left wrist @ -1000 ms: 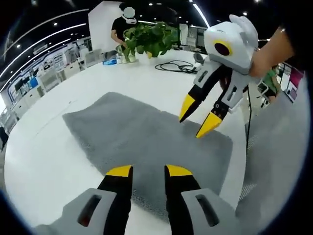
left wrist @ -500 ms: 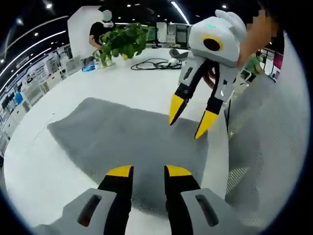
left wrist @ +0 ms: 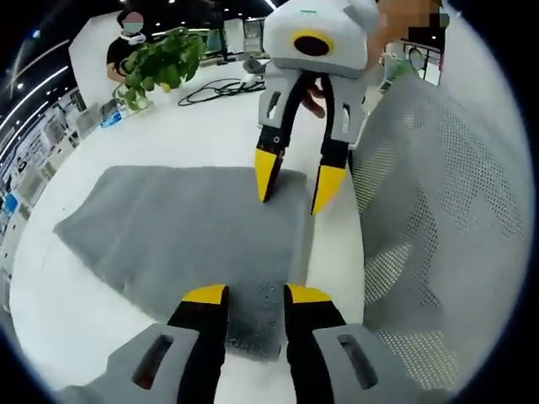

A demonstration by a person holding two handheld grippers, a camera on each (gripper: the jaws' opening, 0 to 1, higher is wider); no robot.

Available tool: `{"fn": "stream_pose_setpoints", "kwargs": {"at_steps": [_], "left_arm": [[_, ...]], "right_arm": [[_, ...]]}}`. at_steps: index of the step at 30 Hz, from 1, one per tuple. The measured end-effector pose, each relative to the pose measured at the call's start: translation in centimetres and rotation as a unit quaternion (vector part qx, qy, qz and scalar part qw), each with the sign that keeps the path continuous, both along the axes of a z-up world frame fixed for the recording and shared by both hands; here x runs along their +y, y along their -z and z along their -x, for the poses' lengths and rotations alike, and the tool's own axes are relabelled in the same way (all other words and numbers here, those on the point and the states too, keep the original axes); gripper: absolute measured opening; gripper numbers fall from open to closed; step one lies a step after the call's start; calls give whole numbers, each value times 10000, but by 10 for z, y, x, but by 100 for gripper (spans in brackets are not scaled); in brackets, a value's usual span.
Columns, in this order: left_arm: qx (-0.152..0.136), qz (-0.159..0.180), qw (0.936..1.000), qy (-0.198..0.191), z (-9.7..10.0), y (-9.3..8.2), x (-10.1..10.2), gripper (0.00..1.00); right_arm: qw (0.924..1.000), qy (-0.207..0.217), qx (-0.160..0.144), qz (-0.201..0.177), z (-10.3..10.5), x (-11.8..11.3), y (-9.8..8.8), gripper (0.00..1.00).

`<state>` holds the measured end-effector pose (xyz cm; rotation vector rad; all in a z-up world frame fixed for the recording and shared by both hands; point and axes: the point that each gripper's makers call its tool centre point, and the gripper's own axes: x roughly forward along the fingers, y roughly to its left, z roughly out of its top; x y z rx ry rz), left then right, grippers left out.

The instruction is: Fold the towel on the table until its edges align and the towel forms a compact rectangular stack.

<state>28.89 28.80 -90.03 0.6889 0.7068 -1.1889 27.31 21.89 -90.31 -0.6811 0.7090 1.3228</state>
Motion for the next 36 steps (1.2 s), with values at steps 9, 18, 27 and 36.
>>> {"fn": "stream_pose_setpoints", "kwargs": {"at_steps": [9,18,27,36], "left_arm": [[-123,-416,9986,313,12,12,8,35],[-232,-552,9976,342,9,15,7,34],[-320,-646,9961,517,2,17,8,25],[-195,-603,9970,438,4,15,8,23]], "right_arm": [[9992,-163,-254,245,1,-2,10,28],[9975,-268,-526,388,-2,-2,13,26],[9968,-287,-668,340,-4,-4,14,21],[9961,-229,-710,465,-9,-4,17,13]]}}
